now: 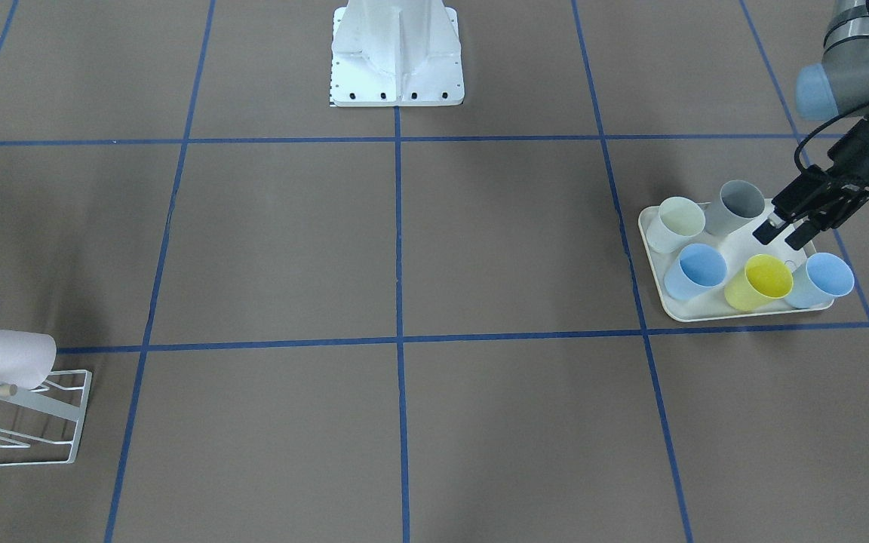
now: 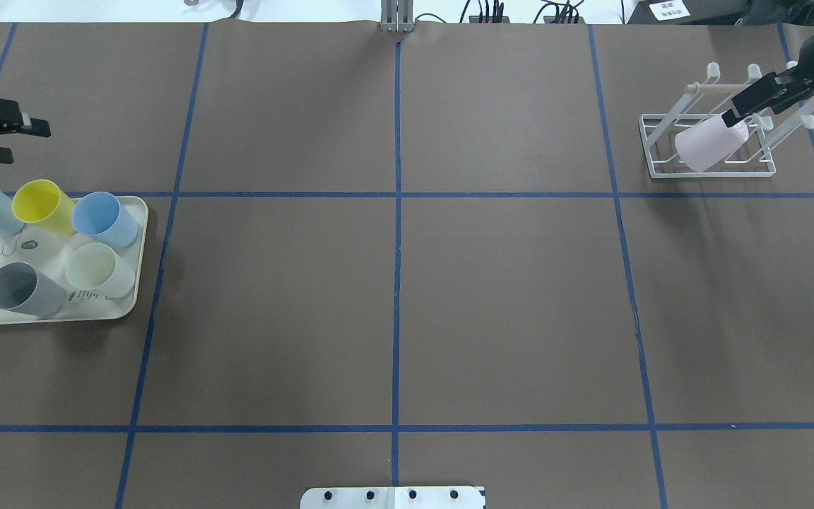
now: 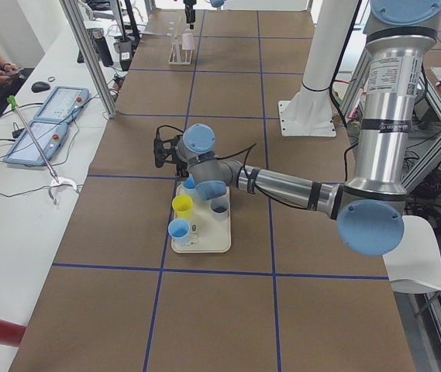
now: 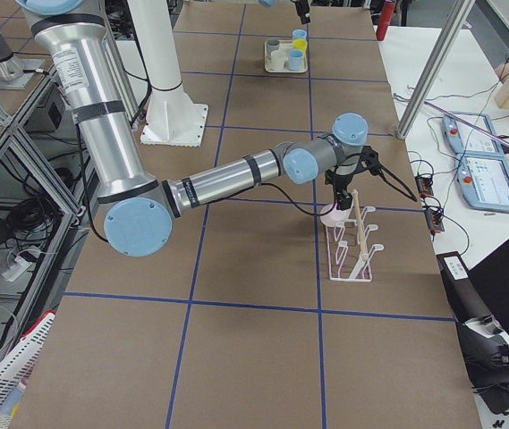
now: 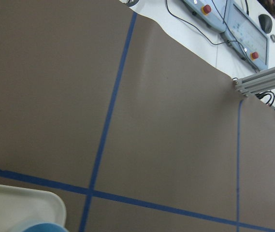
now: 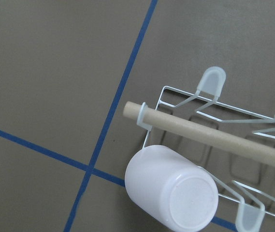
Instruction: Transfer IKEA cup to right arm and place on rack
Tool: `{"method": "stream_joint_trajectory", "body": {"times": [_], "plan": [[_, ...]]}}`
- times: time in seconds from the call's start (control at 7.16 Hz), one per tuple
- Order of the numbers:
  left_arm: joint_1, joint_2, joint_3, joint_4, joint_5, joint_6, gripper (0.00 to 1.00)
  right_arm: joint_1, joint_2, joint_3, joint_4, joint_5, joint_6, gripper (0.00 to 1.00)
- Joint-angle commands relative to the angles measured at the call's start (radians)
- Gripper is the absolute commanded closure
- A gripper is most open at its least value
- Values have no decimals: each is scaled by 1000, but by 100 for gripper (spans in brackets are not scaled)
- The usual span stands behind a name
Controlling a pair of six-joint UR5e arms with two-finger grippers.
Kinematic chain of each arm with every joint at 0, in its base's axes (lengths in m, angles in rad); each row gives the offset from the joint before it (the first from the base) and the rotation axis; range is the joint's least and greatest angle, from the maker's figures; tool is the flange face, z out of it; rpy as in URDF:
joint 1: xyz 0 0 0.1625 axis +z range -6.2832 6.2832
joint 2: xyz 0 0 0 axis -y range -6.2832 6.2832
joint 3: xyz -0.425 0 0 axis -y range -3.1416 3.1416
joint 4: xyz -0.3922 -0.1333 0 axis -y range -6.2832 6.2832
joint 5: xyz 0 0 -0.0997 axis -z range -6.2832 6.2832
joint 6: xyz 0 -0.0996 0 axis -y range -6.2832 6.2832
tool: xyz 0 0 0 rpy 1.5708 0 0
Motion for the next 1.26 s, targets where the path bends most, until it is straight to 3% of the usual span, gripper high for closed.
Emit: {"method": "stream_joint_trajectory", "body": {"times": [0.0,0.56,0.7,0.98,1.12], "plan": [[-20,125,3,8,1,240,0,1,-58,76,0,0,3,1],[-1,164,-2,242,6,398,0,-1,-77,96,1,-2,3,1],[-27,160,6,300,13,541,0,-1,-77,95,0,-3,3,1],[-79,106,20,471,67,701,0,-1,-78,93,1,-3,3,1],[-78,88,73,470,69,708,0,-2,-78,92,1,-3,3,1]]}}
